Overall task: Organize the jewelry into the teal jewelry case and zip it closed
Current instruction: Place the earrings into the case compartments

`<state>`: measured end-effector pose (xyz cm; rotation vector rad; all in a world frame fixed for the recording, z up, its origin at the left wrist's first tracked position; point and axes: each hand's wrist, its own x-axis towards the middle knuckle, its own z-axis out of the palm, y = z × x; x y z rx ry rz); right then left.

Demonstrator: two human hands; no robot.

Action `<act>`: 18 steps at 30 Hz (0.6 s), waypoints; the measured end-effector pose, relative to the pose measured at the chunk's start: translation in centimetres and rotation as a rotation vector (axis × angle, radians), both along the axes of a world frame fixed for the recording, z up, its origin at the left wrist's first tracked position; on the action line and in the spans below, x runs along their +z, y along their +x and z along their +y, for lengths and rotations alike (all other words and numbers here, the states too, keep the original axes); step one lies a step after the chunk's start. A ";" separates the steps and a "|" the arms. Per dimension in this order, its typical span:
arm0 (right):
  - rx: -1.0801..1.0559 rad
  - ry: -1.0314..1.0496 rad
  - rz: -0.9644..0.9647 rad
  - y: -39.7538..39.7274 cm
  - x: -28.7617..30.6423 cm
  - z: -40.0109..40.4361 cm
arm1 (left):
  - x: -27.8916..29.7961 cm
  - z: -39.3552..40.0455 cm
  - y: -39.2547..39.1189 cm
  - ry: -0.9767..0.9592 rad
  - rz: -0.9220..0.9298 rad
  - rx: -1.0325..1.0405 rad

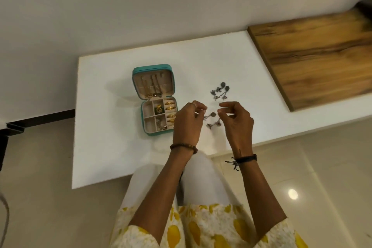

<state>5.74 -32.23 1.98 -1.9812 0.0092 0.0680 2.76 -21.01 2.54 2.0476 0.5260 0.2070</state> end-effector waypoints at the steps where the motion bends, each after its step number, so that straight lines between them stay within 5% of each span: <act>1: -0.009 -0.063 -0.003 0.4 -0.5 -0.8 | -0.4 -0.2 0.6 0.037 0.024 -0.034; 9: 0.058 -0.228 0.080 1.4 -3.7 -2.7 | -2.6 -0.9 3.6 0.101 0.222 -0.198; 18: 0.033 -0.201 0.097 1.6 -4.3 -2.6 | -3.5 -1.5 3.7 0.036 0.176 -0.139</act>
